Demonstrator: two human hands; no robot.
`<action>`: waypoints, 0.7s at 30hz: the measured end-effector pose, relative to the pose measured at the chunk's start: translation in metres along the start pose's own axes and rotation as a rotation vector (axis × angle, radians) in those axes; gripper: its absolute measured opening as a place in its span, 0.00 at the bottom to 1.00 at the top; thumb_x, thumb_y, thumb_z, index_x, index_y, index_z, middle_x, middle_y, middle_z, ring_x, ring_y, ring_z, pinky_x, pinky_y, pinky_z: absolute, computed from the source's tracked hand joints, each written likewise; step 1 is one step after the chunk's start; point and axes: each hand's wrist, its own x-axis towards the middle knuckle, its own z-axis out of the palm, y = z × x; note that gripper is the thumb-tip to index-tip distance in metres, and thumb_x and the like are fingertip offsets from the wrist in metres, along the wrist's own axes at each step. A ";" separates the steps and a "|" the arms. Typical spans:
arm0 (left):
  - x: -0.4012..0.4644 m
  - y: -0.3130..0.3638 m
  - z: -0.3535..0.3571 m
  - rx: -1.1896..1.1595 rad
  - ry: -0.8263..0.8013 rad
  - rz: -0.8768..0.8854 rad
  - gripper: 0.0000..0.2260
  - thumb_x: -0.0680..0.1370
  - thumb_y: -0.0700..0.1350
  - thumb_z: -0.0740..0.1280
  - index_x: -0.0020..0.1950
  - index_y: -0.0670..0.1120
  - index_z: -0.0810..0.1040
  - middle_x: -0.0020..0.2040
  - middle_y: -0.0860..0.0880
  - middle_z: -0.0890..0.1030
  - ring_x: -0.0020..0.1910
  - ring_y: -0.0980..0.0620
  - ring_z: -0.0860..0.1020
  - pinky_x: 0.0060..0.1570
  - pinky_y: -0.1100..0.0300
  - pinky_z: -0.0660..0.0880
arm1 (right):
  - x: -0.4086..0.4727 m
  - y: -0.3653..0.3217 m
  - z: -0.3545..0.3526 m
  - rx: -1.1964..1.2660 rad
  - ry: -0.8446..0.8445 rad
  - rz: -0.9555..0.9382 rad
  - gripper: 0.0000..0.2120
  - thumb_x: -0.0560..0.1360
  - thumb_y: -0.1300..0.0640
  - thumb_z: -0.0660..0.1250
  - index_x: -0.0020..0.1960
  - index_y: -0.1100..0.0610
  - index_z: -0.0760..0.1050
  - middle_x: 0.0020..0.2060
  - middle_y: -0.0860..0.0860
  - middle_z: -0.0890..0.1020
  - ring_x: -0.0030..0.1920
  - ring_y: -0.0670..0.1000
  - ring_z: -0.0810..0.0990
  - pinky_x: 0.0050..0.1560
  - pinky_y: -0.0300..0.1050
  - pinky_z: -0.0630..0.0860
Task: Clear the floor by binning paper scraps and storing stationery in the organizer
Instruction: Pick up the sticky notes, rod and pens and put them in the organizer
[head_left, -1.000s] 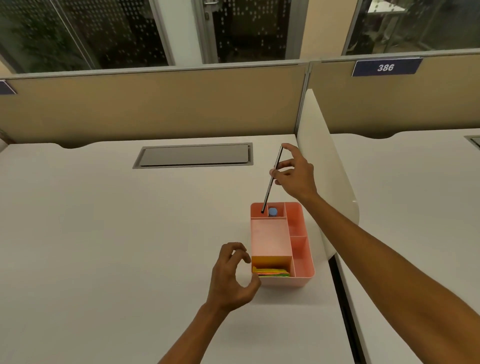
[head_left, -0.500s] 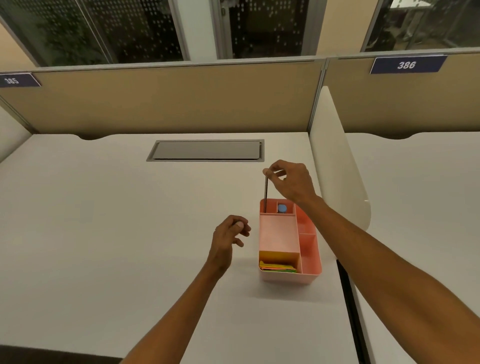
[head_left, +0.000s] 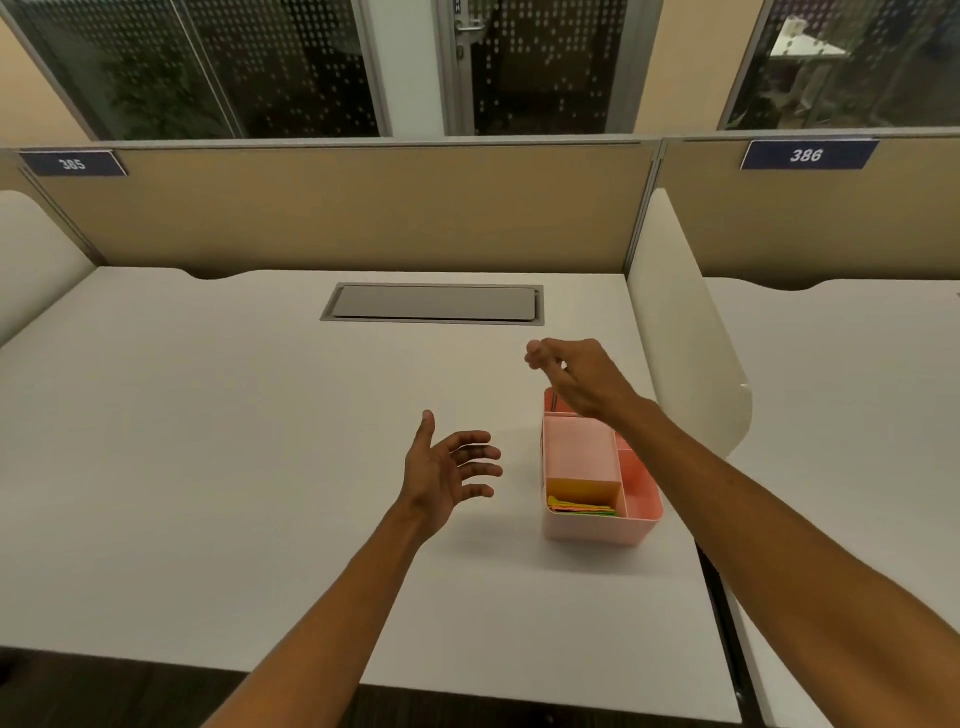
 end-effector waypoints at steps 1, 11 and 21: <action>-0.004 0.002 -0.006 -0.002 0.007 -0.003 0.38 0.76 0.69 0.48 0.57 0.38 0.78 0.51 0.37 0.81 0.47 0.38 0.79 0.42 0.49 0.76 | -0.006 -0.008 0.007 -0.042 -0.054 0.001 0.25 0.80 0.40 0.52 0.56 0.56 0.80 0.52 0.53 0.84 0.52 0.53 0.81 0.61 0.51 0.73; -0.060 0.025 -0.117 -0.019 0.030 -0.051 0.35 0.76 0.69 0.53 0.55 0.39 0.79 0.49 0.39 0.81 0.45 0.40 0.80 0.41 0.50 0.75 | -0.048 -0.108 0.103 0.015 -0.320 0.147 0.36 0.74 0.30 0.46 0.58 0.55 0.79 0.49 0.52 0.85 0.48 0.50 0.82 0.56 0.51 0.78; -0.136 0.025 -0.268 0.109 0.005 -0.158 0.34 0.76 0.68 0.53 0.57 0.40 0.79 0.51 0.39 0.83 0.48 0.39 0.80 0.42 0.51 0.77 | -0.110 -0.210 0.207 0.084 -0.358 0.312 0.36 0.74 0.28 0.46 0.59 0.52 0.79 0.49 0.48 0.84 0.47 0.45 0.82 0.52 0.43 0.77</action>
